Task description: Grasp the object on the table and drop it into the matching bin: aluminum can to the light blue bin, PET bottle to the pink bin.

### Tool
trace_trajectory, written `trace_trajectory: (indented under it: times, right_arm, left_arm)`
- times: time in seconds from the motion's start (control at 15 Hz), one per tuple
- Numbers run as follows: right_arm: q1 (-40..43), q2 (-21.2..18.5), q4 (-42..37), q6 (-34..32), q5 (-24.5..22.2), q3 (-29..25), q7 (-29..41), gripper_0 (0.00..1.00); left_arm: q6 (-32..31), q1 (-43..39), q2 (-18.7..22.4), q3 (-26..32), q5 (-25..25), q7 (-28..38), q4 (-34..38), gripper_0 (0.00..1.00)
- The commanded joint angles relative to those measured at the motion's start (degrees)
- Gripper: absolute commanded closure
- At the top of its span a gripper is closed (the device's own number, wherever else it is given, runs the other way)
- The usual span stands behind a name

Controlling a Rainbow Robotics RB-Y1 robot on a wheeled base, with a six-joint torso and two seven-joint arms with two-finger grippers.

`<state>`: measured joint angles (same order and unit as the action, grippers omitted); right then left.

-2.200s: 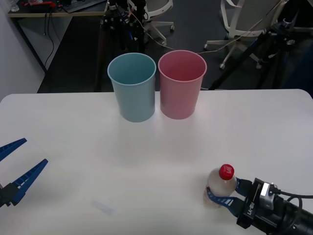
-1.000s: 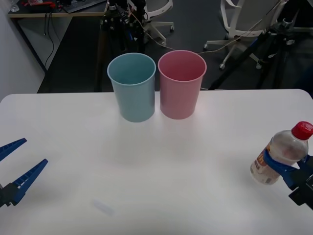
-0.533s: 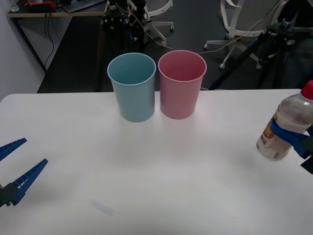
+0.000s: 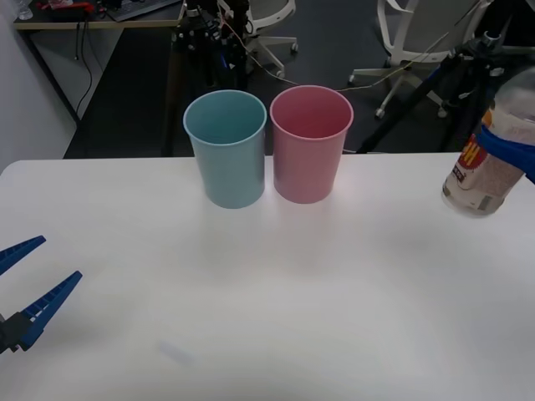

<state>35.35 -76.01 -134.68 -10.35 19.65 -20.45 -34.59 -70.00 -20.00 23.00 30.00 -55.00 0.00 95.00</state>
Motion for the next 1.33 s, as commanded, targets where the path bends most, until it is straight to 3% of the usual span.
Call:
trace_trajectory:
  times: [0.07, 0.33, 0.53, 0.67, 1.0, 1.33]
  right_arm:
    - [-4.24, -3.62, -0.23, 3.32, 5.23, -0.73, 0.49, 1.0]
    - [-15.05, -8.02, 1.0, 8.06, 12.17, 3.58, 0.58, 1.0]
    - [-30.16, -8.37, 4.16, 10.88, 13.4, 14.48, 0.58, 1.0]
    - [-43.08, -7.58, 7.68, 12.9, 13.93, 25.37, 0.58, 1.0]
    - [-69.71, -1.69, 20.42, 15.27, 13.93, 47.7, 0.4, 1.0]
    - [-86.33, 7.37, 33.87, 15.53, 12.43, 61.15, 0.05, 1.0]
  left_arm:
    - [0.0, 0.0, 0.0, 0.0, 0.0, 0.0, 0.0, 0.0]
    - [0.0, 0.0, 0.0, 0.0, 0.0, 0.0, 0.0, 0.0]
    - [0.0, 0.0, 0.0, 0.0, 0.0, 0.0, 0.0, 0.0]
    - [0.0, 0.0, 0.0, 0.0, 0.0, 0.0, 0.0, 0.0]
    - [0.0, 0.0, 0.0, 0.0, 0.0, 0.0, 0.0, 0.0]
    - [0.0, 0.0, 0.0, 0.0, 0.0, 0.0, 0.0, 0.0]
